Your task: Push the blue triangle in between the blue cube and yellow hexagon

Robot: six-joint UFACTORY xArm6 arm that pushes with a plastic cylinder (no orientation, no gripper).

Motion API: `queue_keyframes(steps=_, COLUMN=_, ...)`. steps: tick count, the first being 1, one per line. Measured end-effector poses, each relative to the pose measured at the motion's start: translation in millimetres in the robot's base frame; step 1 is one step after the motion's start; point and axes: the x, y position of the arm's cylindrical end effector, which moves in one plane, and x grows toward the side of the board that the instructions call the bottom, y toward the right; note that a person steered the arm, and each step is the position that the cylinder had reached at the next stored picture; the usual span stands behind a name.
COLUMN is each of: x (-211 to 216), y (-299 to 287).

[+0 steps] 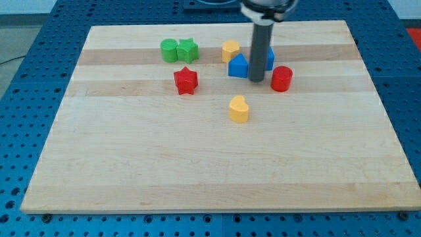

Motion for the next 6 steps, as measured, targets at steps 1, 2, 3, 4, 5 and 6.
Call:
queue_keyframes(steps=1, x=-3.2, y=-47.2)
queue_keyframes(steps=2, x=-14.4, y=-45.6)
queue_keyframes(steps=3, x=-22.6, y=-15.9)
queue_keyframes(steps=4, x=-28.5, y=17.0)
queue_keyframes(steps=5, x=-38.0, y=41.4)
queue_keyframes(steps=6, x=-42.2, y=45.9)
